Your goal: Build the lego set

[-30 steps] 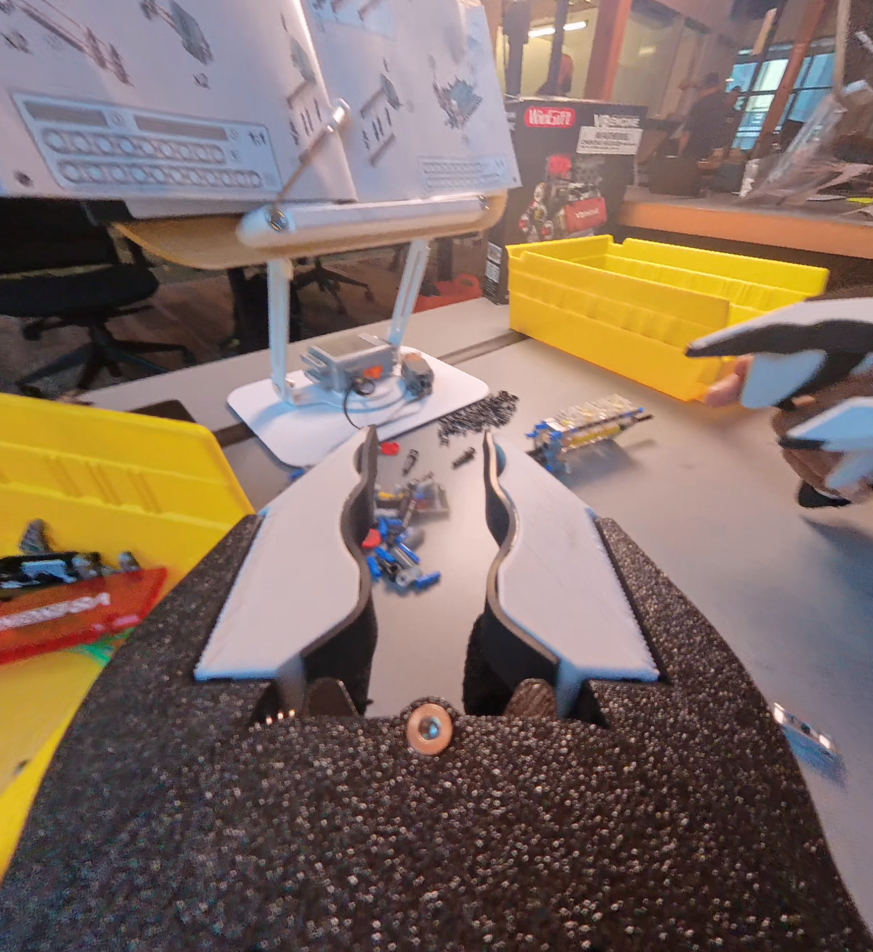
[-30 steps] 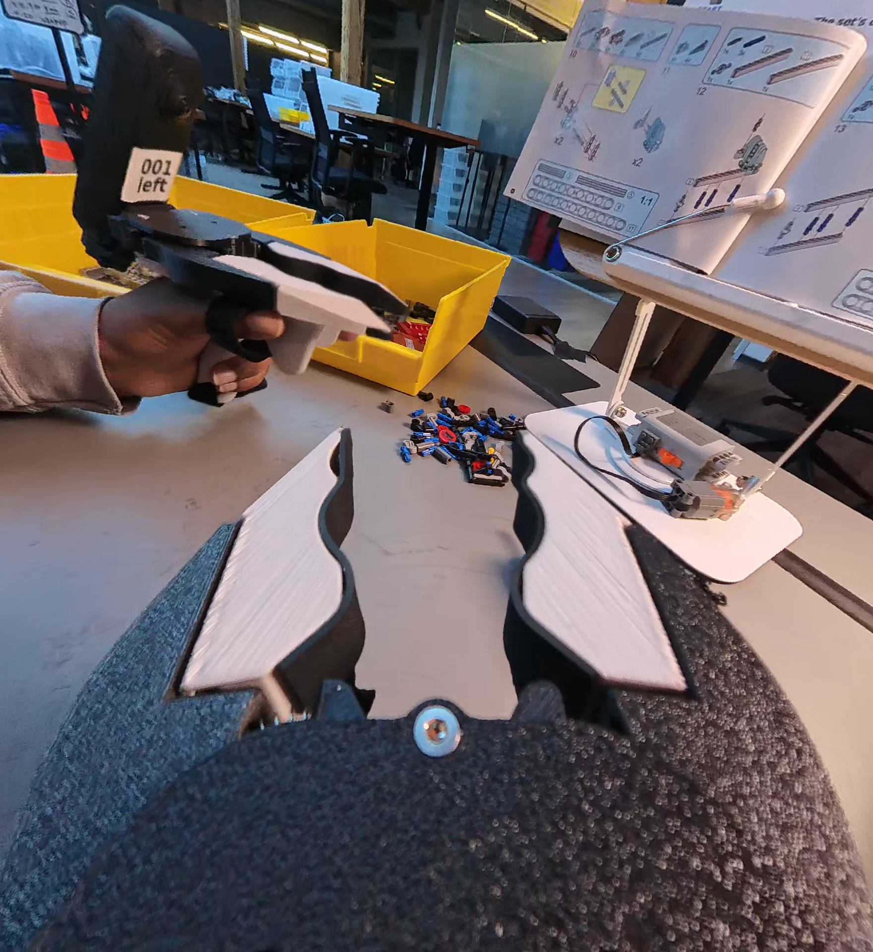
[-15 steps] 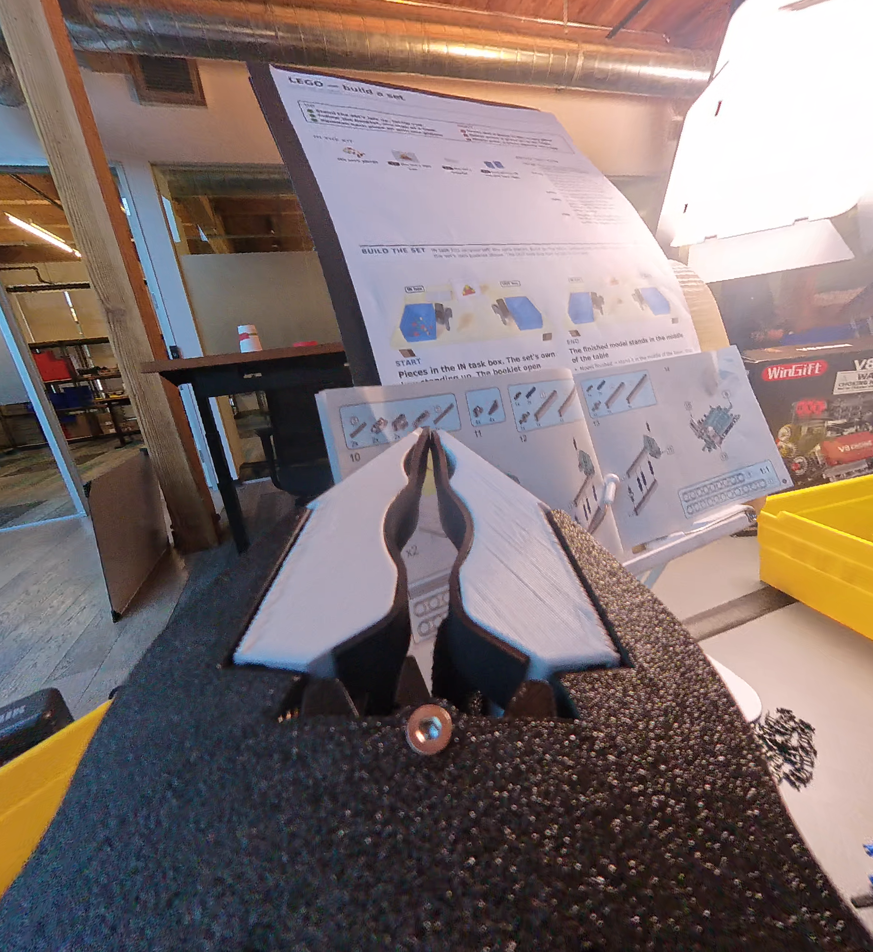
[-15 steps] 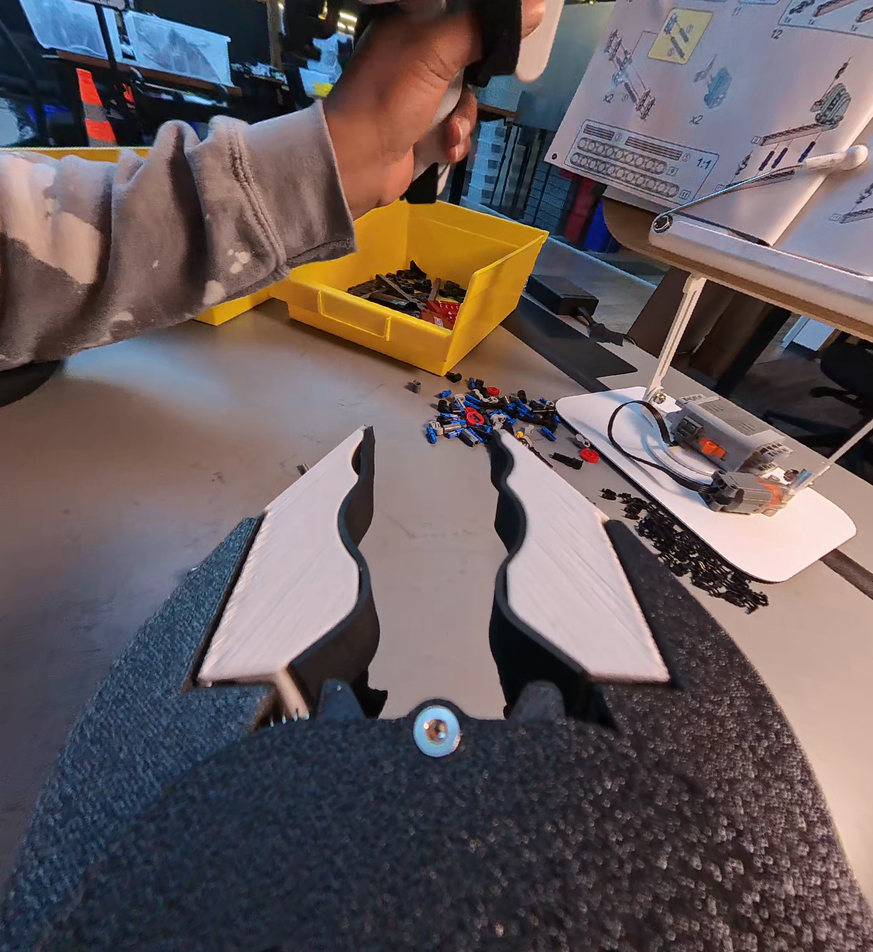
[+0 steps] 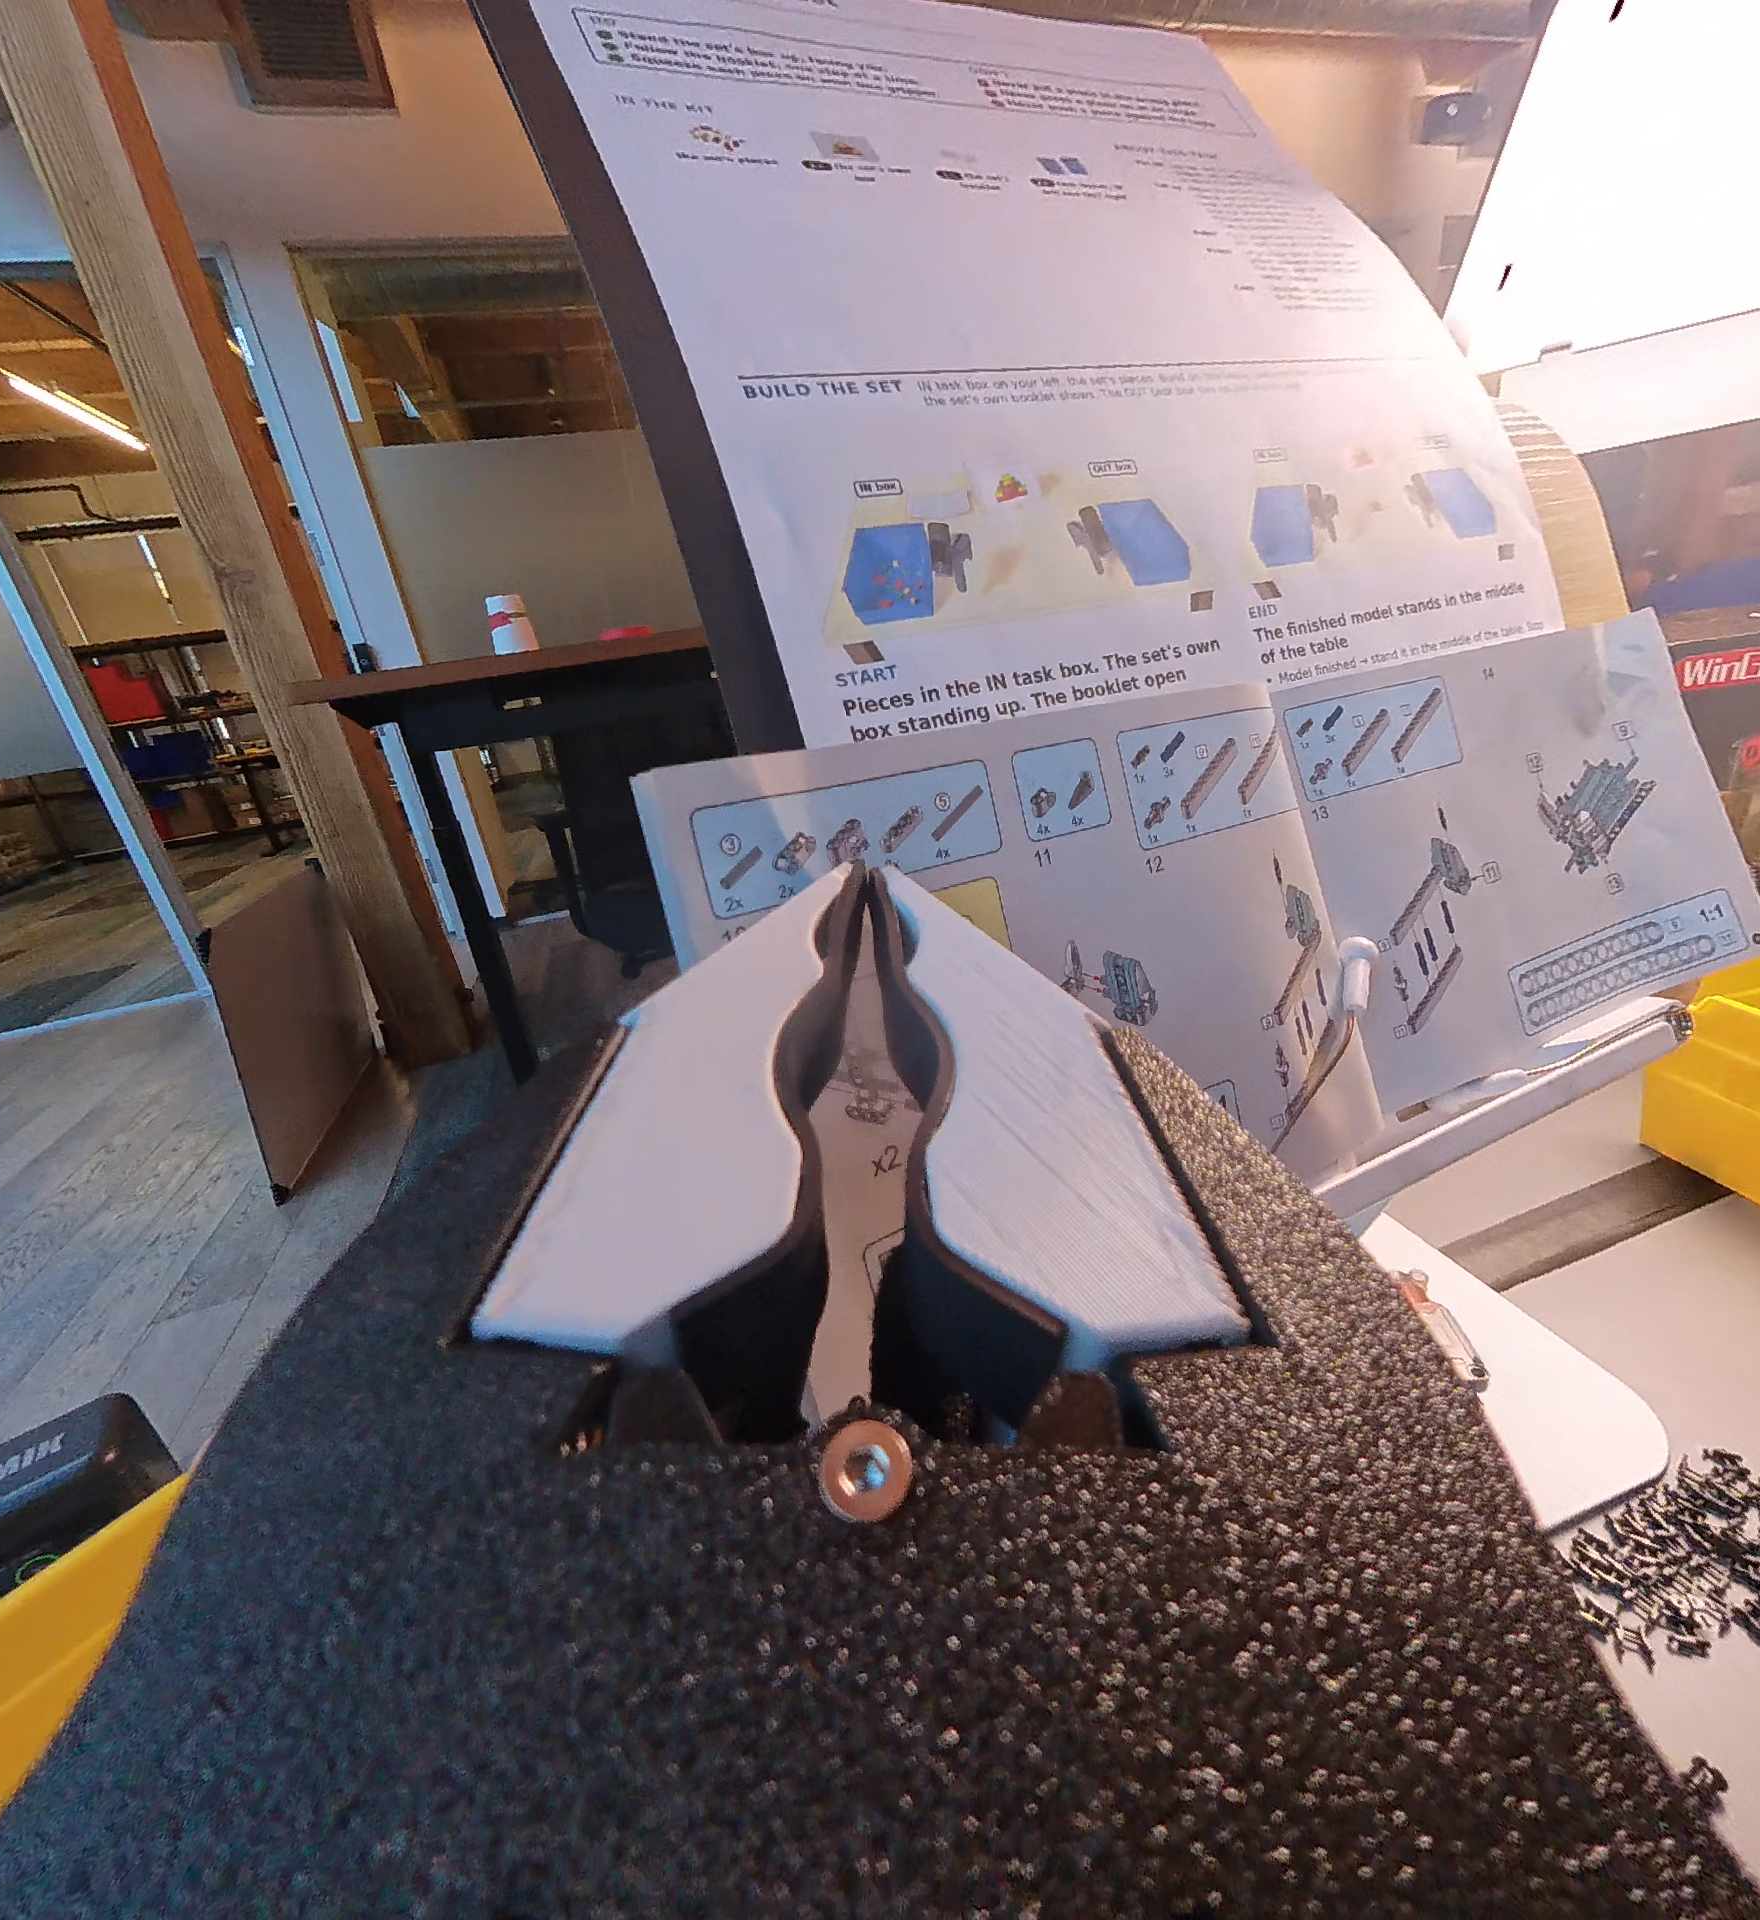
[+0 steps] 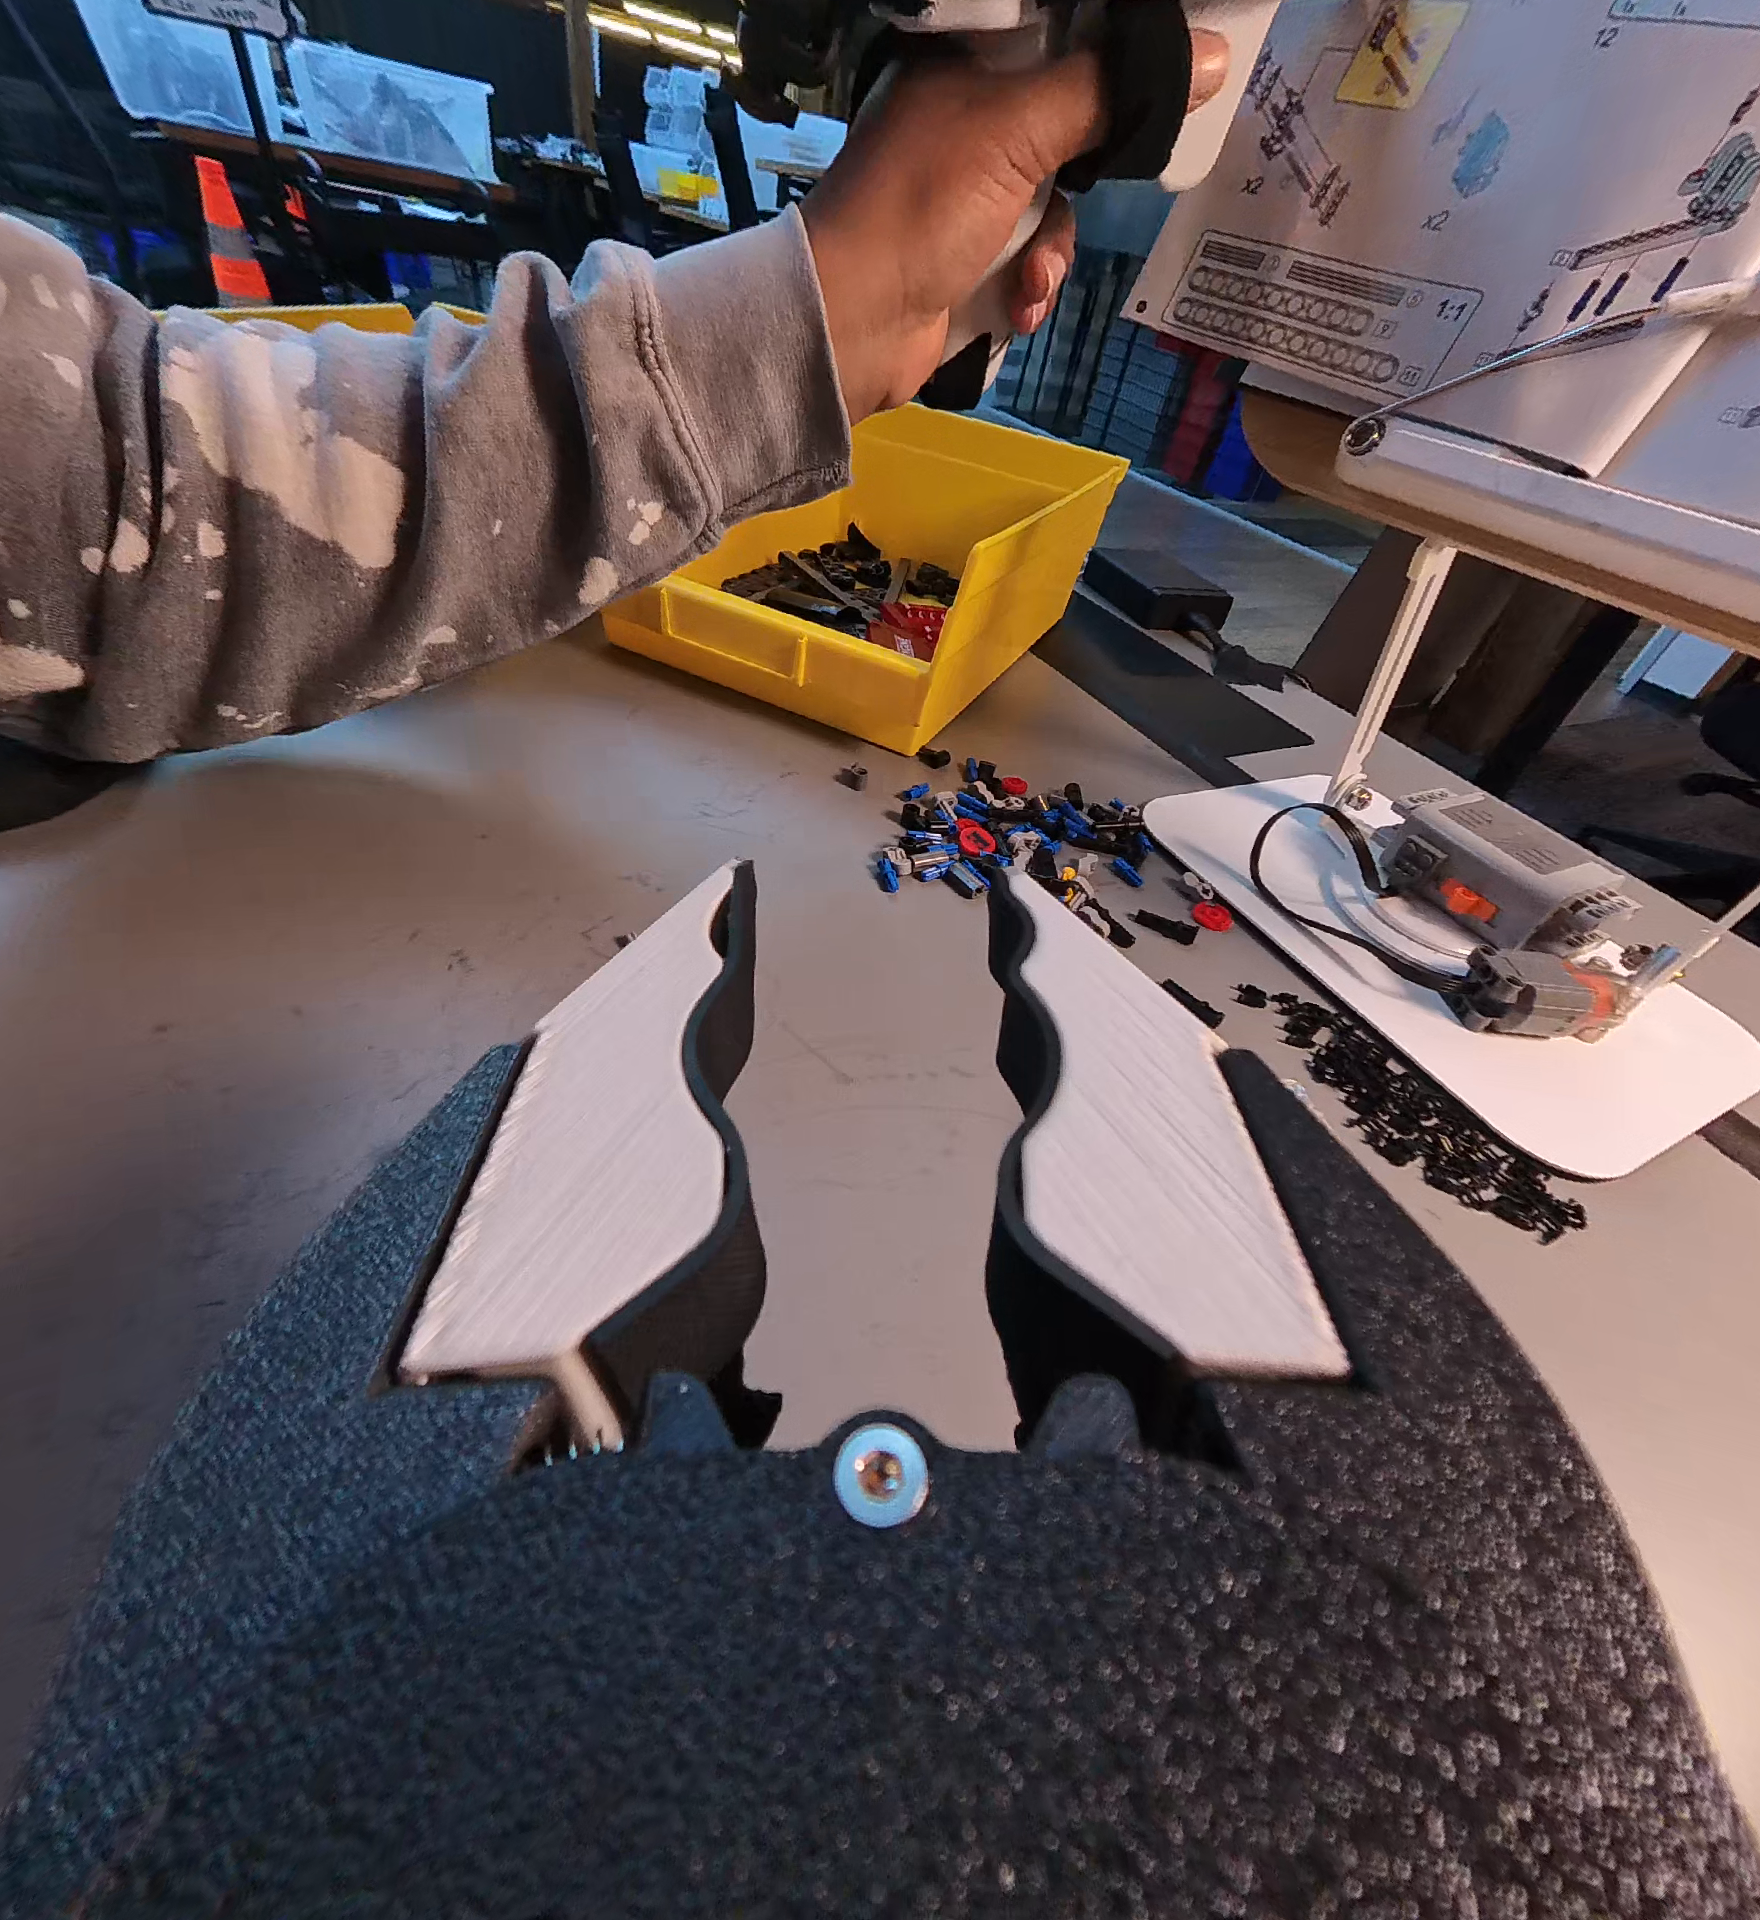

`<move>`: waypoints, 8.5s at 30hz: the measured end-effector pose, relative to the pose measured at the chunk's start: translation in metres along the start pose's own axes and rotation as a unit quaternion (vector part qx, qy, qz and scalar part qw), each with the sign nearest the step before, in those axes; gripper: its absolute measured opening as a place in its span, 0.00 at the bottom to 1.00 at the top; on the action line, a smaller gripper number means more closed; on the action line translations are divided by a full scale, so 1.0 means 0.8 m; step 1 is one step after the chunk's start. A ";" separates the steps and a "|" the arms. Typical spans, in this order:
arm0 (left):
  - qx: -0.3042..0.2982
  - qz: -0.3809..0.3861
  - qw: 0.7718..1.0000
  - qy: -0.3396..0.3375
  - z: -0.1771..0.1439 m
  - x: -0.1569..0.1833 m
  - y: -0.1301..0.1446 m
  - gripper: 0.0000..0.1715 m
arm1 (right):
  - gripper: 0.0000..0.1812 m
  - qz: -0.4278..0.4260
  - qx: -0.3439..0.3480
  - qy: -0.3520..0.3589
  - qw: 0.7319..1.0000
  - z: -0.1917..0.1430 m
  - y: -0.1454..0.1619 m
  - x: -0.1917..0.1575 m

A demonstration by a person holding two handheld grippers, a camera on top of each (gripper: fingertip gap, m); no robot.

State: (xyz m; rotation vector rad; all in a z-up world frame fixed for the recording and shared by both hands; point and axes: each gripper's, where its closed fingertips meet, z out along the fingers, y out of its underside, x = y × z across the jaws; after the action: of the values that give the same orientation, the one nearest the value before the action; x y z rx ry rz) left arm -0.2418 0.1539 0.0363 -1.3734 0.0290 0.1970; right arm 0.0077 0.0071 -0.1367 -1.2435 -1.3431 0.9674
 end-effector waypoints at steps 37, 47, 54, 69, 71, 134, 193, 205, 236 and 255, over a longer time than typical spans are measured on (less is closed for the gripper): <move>-0.730 0.116 0.661 0.134 -0.490 -0.313 0.259 0.05 | 0.23 0.082 0.047 0.036 0.995 -0.019 -0.012 0.032; -0.761 0.096 0.615 0.183 -0.502 -0.286 0.278 0.05 | 0.23 0.126 0.072 0.040 0.989 -0.027 -0.015 0.047; -0.733 0.121 0.653 0.145 -0.477 -0.296 0.269 0.02 | 0.23 0.133 0.073 0.039 0.988 -0.028 -0.015 0.049; -0.696 0.077 0.700 0.139 -0.416 -0.287 0.295 0.11 | 0.23 0.139 0.072 0.039 0.987 -0.026 -0.013 0.050; -0.696 0.068 0.700 0.149 -0.415 -0.285 0.297 0.08 | 0.23 0.142 0.073 0.039 0.986 -0.027 -0.013 0.051; -0.433 0.050 0.848 0.303 -0.401 0.083 0.136 0.09 | 0.45 -0.055 -0.042 -0.055 0.996 -0.027 0.000 -0.020; -0.735 0.149 0.624 0.219 -0.496 -0.253 0.263 0.08 | 0.33 -0.036 -0.086 -0.065 0.994 -0.012 0.035 -0.022; -0.673 0.152 0.711 0.133 -0.455 -0.284 0.229 0.12 | 0.33 -0.036 -0.090 -0.063 0.993 -0.011 0.037 -0.021; -0.646 0.134 0.730 0.178 -0.458 -0.219 0.251 0.05 | 0.32 -0.044 -0.100 -0.065 0.992 -0.009 0.042 -0.024; -0.680 0.122 0.707 0.152 -0.467 -0.261 0.273 0.00 | 0.32 -0.042 -0.102 -0.064 0.992 -0.010 0.042 -0.024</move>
State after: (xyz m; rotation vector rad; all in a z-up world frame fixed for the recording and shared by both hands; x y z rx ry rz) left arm -0.4462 -0.1961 -0.2214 -2.9040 0.4194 0.2079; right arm 0.0198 -0.0073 -0.1716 -1.2816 -1.6148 0.8798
